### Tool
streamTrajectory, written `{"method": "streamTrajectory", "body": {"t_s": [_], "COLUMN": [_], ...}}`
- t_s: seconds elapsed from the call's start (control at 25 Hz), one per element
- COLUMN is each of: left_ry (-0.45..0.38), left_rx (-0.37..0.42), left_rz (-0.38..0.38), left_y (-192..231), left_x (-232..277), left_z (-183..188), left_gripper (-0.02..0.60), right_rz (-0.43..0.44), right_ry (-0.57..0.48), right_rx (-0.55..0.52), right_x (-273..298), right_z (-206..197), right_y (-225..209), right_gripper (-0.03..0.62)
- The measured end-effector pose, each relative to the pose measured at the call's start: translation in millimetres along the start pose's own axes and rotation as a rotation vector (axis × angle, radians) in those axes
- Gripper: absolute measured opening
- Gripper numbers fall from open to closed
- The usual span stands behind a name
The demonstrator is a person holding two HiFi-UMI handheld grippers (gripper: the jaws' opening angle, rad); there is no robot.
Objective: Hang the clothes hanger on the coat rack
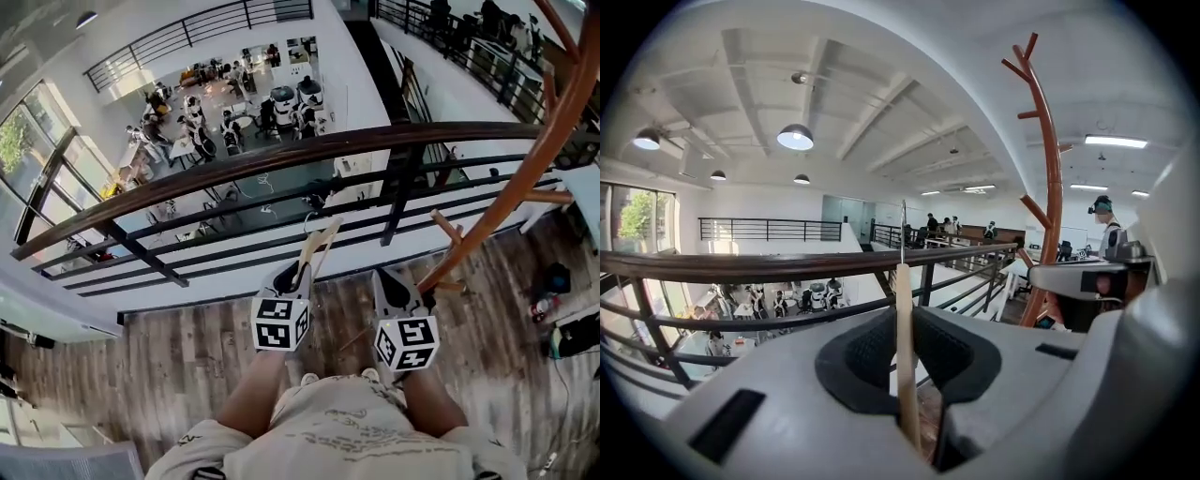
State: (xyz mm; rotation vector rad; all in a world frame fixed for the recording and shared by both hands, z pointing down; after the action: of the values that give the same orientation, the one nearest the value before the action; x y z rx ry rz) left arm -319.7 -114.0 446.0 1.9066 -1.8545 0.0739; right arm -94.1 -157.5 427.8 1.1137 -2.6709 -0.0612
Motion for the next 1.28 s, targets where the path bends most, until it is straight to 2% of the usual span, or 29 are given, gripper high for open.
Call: {"method": "streamTrajectory", "body": {"t_s": [0.44,0.72,0.88,1.12,1.28], "left_ry": [0.029,0.036,0.034,0.009,0.007], "left_rx": [0.064,0.088,0.110,0.191,0.201], "left_rz": [-0.146,-0.218,-0.246,-0.269,-0.286], "left_y": [-47,-79,-97,-119,-129], "left_x": [36,49,49,44,44], "left_z": [11,16,24,34,34], "left_gripper": [0.055,0.055,0.055,0.055,0.055], "right_rz": [-0.135,-0.182,-0.190,-0.214,-0.223], "right_ry": [0.028,0.036,0.038,0.034,0.035], "right_rx": [0.025,0.038,0.040,0.046,0.051], "right_x": [-23,-37,-45,-53,-59], "right_z": [-11,-19,-21,-18,-22], "right_y": [-29,-45,-49,-53,-57], "right_gripper": [0.002,0.002,0.002,0.002,0.002]}}
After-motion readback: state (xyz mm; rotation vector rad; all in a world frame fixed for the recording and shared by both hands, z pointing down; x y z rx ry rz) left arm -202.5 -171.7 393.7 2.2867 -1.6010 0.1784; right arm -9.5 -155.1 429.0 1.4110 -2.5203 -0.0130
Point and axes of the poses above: the fingertips, and each gripper's own axes: x forward along the fingers, y to its left, z out of its top, the point moved 10 cm from there along -x, backward along the fingers, and after that the axes turned 13 degrees about -x, right-handed, at the moved point
